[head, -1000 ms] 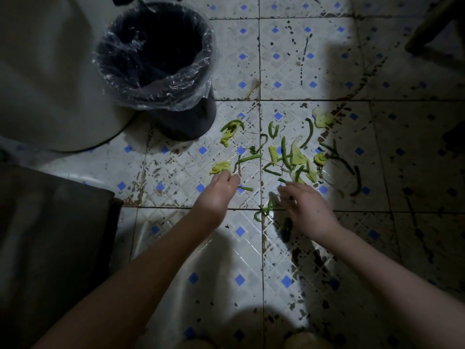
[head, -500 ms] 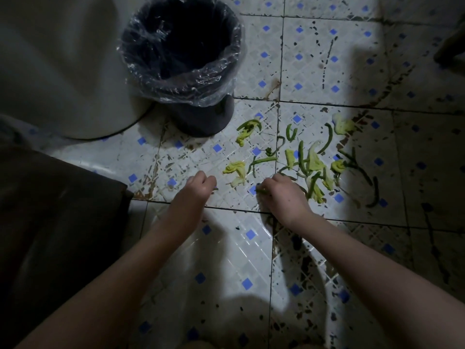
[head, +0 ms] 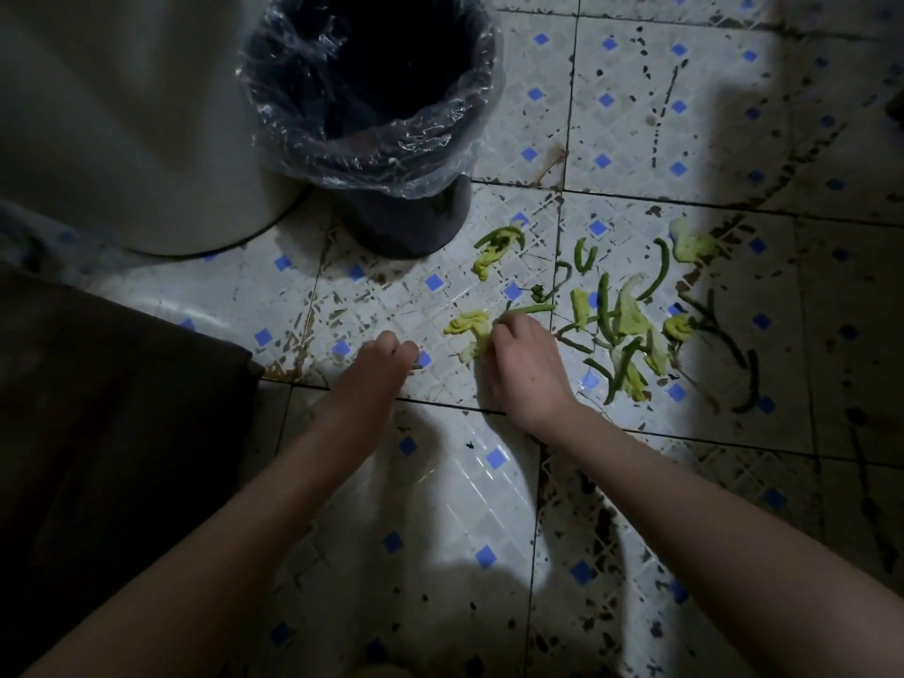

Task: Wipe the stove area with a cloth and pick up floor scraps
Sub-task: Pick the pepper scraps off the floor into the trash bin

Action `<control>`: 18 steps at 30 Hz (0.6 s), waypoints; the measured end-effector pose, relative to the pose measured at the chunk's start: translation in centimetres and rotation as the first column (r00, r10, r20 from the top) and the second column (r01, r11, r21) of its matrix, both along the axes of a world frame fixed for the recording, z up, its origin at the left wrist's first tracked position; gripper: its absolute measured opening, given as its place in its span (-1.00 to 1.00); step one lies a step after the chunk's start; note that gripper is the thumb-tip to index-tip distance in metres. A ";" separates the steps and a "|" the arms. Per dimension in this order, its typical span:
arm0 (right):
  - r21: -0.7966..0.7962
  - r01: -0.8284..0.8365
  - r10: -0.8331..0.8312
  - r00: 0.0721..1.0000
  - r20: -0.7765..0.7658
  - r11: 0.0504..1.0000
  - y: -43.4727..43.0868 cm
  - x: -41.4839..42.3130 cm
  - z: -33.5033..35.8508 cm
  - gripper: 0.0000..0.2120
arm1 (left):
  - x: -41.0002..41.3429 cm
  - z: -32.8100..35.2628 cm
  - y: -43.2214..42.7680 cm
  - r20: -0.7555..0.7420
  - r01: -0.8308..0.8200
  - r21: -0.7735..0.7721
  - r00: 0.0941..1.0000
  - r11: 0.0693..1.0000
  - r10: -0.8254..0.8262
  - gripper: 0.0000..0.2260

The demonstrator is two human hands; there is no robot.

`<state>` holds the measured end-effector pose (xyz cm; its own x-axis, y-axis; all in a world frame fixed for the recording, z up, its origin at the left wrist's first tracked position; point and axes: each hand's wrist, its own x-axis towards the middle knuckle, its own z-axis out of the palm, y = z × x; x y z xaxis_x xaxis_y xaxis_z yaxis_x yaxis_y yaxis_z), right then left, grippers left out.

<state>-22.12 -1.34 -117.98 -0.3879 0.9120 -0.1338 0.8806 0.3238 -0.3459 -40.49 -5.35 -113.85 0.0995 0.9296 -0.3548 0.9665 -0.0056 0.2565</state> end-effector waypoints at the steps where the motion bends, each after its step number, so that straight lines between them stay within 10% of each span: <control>1: 0.002 0.003 -0.003 1.000 0.006 1.000 0.3 -0.4 0.0 -0.78 | -0.2 0.0 -0.1 0.000 0.002 -0.005 1.000 1.000 -0.002 -0.50; 18: -0.048 0.165 -0.160 0.982 0.100 0.985 0.9 -2.2 -1.1 -0.65 | -1.7 0.0 -0.7 0.026 0.030 -0.025 0.999 0.999 -0.029 -0.49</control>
<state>-24.29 -0.45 -119.13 -0.2184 0.9518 -0.2154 0.9497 0.1565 -0.2711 -42.14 -6.01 -113.88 0.1359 0.9170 -0.3750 0.9592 -0.0271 0.2815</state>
